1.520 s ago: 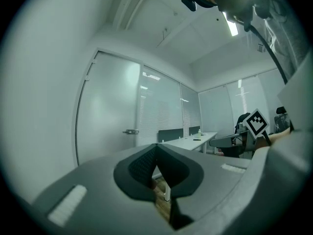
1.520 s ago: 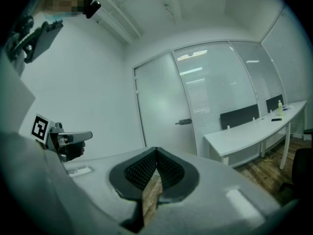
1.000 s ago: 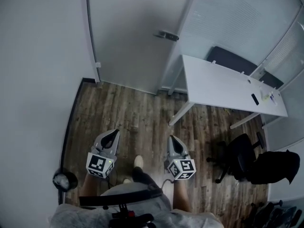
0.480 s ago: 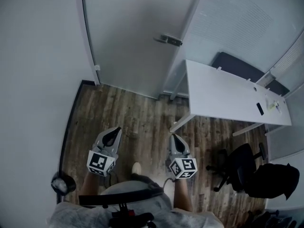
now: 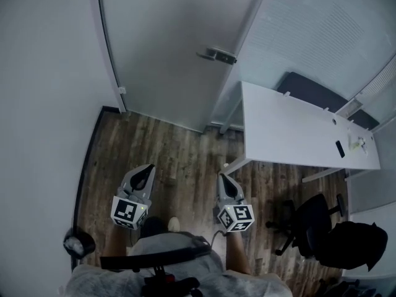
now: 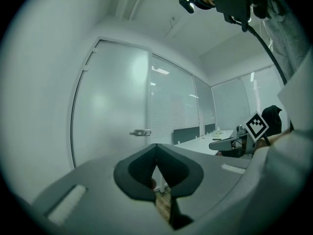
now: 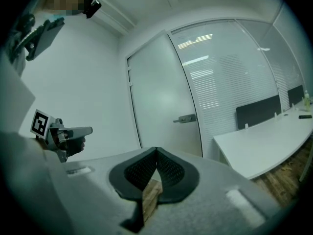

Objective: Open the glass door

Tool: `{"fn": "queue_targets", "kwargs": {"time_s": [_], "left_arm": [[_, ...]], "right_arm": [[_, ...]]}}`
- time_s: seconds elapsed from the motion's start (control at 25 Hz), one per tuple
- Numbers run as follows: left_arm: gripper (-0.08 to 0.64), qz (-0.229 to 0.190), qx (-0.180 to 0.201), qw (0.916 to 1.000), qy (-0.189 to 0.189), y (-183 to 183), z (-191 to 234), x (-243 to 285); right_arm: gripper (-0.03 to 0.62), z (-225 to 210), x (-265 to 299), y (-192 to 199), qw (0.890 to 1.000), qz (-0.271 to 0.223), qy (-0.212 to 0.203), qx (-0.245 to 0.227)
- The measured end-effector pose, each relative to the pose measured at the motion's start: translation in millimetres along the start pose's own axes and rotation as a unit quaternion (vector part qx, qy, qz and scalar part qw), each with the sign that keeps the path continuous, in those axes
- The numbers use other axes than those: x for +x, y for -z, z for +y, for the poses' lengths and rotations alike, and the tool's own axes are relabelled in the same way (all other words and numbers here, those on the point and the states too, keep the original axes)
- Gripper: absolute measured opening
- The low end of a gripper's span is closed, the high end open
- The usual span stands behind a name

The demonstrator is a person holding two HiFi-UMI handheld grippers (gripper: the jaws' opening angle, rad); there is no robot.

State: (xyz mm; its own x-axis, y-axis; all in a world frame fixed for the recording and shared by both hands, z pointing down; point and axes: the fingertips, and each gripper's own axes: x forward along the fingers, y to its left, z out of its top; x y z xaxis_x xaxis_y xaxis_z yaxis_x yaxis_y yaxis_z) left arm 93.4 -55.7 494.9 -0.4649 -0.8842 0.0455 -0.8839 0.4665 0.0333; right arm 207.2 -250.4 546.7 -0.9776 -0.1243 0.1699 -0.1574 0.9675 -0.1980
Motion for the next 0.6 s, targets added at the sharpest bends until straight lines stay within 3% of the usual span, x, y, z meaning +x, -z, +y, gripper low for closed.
{"fn": "queue_targets", "kwargs": {"time_s": [0.28,0.6], "left_arm": [[0.005,0.001,0.007,1.0000,0.000,-1,14,30],[0.005,-0.001,0.029,0.9993,0.025,-11,41,88]], "right_arm": [[0.002,-12,33,-5,1.000,-0.001,-0.006,0.003],[0.002,-40,79,-17,1.000,-0.010,0.021,0.012]]}}
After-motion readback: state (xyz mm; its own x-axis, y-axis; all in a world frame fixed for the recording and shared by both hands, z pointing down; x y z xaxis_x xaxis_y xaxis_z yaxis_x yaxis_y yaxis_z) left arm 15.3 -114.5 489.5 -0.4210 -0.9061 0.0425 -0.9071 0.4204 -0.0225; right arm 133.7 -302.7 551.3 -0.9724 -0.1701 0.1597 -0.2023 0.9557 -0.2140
